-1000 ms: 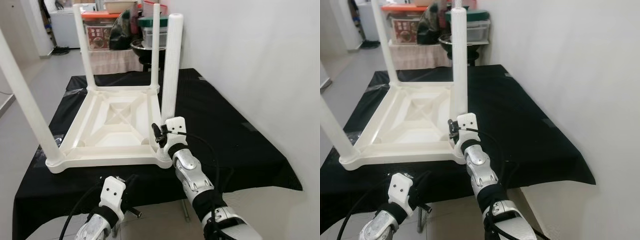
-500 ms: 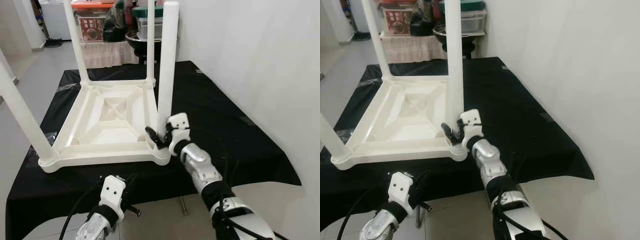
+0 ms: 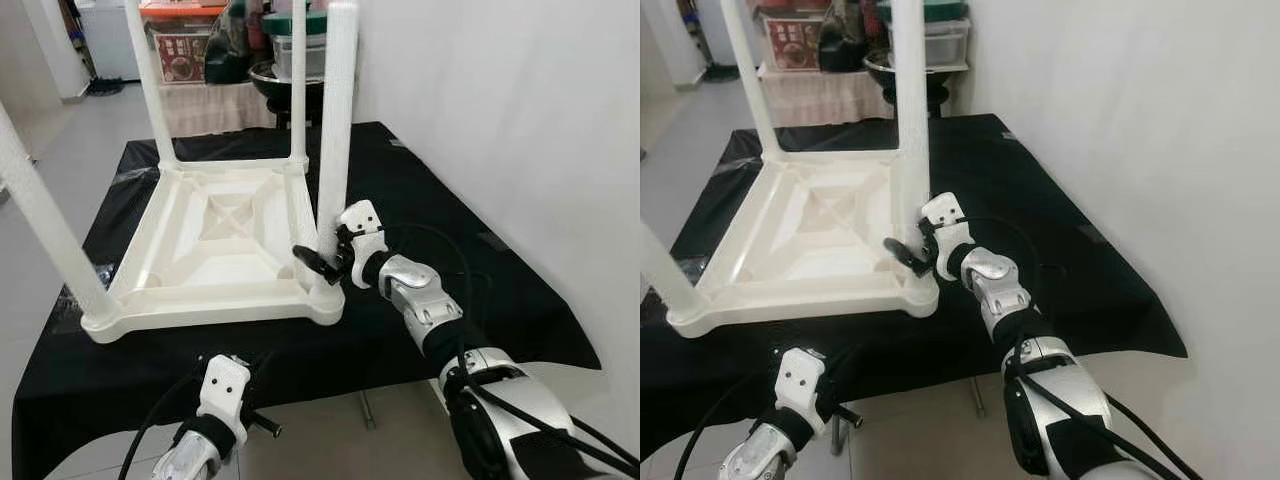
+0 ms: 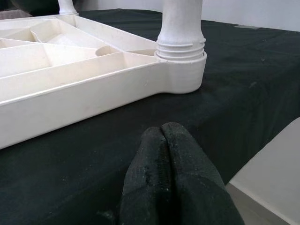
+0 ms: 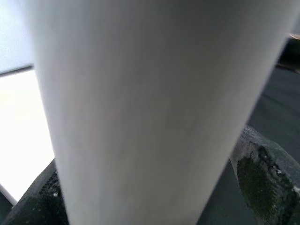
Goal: Building children table
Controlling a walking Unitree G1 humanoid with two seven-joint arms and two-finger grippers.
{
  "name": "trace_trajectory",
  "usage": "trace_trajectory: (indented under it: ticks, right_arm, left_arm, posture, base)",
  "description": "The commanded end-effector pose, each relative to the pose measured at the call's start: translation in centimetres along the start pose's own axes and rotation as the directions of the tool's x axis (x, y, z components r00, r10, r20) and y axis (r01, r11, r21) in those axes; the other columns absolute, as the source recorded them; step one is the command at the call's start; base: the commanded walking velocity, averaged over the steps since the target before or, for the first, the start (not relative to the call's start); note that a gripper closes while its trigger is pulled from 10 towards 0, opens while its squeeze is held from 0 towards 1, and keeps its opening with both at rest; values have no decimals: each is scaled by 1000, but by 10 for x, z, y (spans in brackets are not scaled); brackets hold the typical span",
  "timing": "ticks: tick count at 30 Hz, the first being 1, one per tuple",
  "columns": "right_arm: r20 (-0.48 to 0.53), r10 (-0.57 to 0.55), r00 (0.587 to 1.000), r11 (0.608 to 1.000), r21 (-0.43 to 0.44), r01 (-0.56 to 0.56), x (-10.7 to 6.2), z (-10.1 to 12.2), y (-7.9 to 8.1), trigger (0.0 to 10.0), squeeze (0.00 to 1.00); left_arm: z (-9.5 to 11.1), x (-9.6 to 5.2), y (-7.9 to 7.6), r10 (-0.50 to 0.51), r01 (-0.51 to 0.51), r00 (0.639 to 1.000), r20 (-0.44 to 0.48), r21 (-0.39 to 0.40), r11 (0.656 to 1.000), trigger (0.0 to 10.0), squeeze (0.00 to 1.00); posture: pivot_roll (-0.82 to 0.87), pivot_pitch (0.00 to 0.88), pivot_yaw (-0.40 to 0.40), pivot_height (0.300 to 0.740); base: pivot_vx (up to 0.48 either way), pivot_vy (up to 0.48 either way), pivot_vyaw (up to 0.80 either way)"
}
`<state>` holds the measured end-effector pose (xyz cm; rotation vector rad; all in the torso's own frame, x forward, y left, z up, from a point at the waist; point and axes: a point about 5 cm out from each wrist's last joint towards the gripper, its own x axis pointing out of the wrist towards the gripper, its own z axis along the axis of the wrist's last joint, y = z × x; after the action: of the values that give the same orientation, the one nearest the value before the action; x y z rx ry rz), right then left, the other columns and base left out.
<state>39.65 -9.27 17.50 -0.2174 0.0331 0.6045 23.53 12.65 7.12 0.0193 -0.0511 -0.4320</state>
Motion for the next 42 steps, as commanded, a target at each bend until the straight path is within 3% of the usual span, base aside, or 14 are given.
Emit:
trace_trajectory:
  ticks: [1,3,6,10,14,23,24,25,26,34,39,40,41,42]
  right_arm:
    - [-94,-87,992,996,-10,86,0,-15,1,10000,0]
    - [-113,-262,958,956,103,274,-6,-33,-1,10000,0]
    - [-89,-293,952,937,173,304,-9,-36,0,10000,0]
    - [-1,-336,942,936,112,334,-13,-34,1,10000,0]
    - [-53,-191,980,973,119,196,-11,-44,14,10000,0]
    - [91,-9,996,976,219,-11,-15,-36,25,10000,0]
    - [102,-3,995,978,206,-18,-15,-34,23,4824,0]
    - [102,-3,995,978,206,-18,-15,-34,23,4824,0]
    - [109,7,994,981,193,-28,-16,-31,20,0,0]
    - [94,2,996,987,160,-17,-22,-30,10,0,0]
    - [78,-81,994,971,229,61,-27,-40,15,0,0]
    - [49,-277,959,947,183,264,-33,-45,6,0,0]
    - [-87,-629,772,759,142,635,-53,-71,-13,0,0]
    - [-87,-629,772,759,142,635,-53,-71,-13,0,0]
  left_arm:
    - [1,-2,1,7,-7,1000,7,3,1000,10000,0]
    - [1,-3,2,2,-2,1000,3,3,1000,10000,0]
    - [1,-4,3,-1,1,1000,0,5,1000,10000,0]
    - [1,-4,4,-2,2,1000,-4,9,1000,10000,0]
    - [0,-2,6,-3,3,1000,-8,11,1000,10000,0]
    - [1,-1,8,-1,2,1000,-8,15,1000,10000,0]
    - [1,-1,8,-1,1,1000,-7,15,1000,10000,0]
    - [1,-1,8,-1,1,1000,-7,15,1000,10000,0]
    - [1,-1,7,-1,1,1000,-7,15,1000,10000,0]
    - [2,-2,6,4,-4,1000,-1,12,1000,10000,0]
    - [2,-3,6,3,-3,1000,-1,10,1000,10000,0]
    - [2,-3,6,2,-2,1000,-2,9,1000,10000,0]
    - [2,-3,6,1,-1,1000,-2,8,1000,10000,0]
    - [2,-3,6,1,-1,1000,-2,8,1000,10000,0]
  posture:
    - [78,31,-46,740]
    - [84,34,-32,740]
    - [85,33,-26,740]
    - [82,30,-22,740]
    - [77,25,-21,740]
    - [77,22,-20,740]
    - [78,21,-23,740]
    - [78,21,-23,740]
    - [80,25,-25,740]
    - [77,36,-31,740]
    - [78,40,-34,740]
    - [76,48,-43,740]
    - [73,39,-51,740]
    - [73,39,-51,740]
  base:
    - [0,0,0]
    - [0,0,0]
    - [0,0,0]
    - [0,0,0]
    - [0,0,0]
    - [0,0,0]
    - [0,0,0]
    - [0,0,0]
    - [0,0,0]
    - [0,0,0]
    - [0,0,0]
    - [0,0,0]
    - [0,0,0]
    - [0,0,0]
